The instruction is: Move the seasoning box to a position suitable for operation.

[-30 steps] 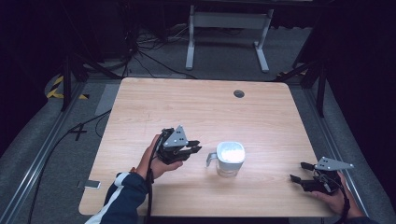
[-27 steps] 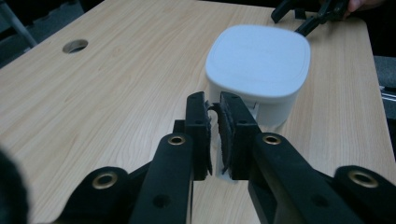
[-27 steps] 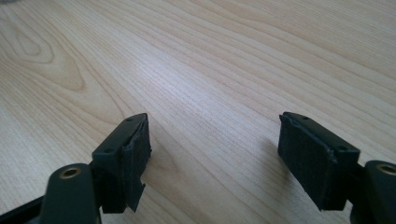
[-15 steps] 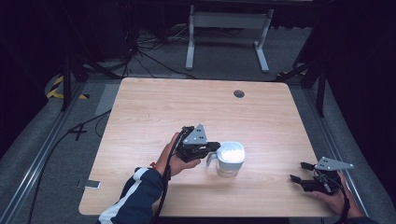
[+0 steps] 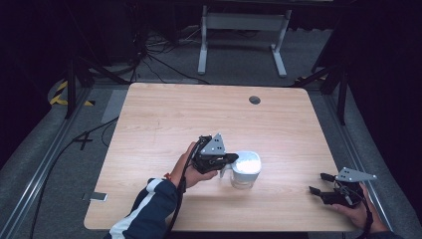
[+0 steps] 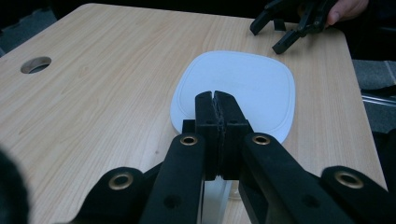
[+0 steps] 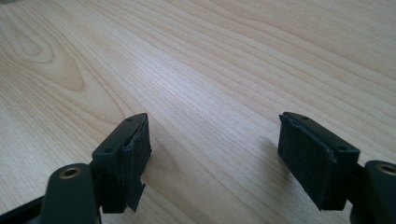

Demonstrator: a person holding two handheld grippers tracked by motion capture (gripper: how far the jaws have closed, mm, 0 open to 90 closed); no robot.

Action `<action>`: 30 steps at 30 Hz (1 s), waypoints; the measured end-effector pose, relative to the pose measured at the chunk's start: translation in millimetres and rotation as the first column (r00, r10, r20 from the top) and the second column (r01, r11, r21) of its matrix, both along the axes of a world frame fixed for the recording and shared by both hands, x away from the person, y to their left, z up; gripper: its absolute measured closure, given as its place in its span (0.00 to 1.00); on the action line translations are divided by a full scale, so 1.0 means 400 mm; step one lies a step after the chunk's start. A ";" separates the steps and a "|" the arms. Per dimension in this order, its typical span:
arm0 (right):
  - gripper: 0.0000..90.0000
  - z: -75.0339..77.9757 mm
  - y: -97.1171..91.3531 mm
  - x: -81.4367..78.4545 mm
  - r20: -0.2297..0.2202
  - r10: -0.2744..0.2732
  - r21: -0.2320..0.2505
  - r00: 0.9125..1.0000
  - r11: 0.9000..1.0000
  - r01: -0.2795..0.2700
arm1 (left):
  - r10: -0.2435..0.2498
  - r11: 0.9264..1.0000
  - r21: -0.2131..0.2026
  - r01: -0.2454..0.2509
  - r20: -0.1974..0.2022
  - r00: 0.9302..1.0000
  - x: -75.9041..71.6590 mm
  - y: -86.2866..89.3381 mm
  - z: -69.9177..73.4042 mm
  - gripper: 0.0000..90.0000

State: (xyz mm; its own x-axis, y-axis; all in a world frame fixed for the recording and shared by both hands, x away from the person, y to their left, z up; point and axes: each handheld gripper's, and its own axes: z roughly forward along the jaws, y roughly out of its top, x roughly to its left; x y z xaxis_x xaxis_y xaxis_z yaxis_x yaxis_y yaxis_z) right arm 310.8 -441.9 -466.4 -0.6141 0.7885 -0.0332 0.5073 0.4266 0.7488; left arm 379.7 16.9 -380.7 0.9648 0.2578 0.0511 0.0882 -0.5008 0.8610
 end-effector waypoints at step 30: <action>0.85 0.147 0.201 0.014 0.108 0.242 0.025 0.964 0.969 -0.246 | 0.003 0.999 -0.049 -0.003 -0.014 1.000 0.006 0.009 -0.013 1.00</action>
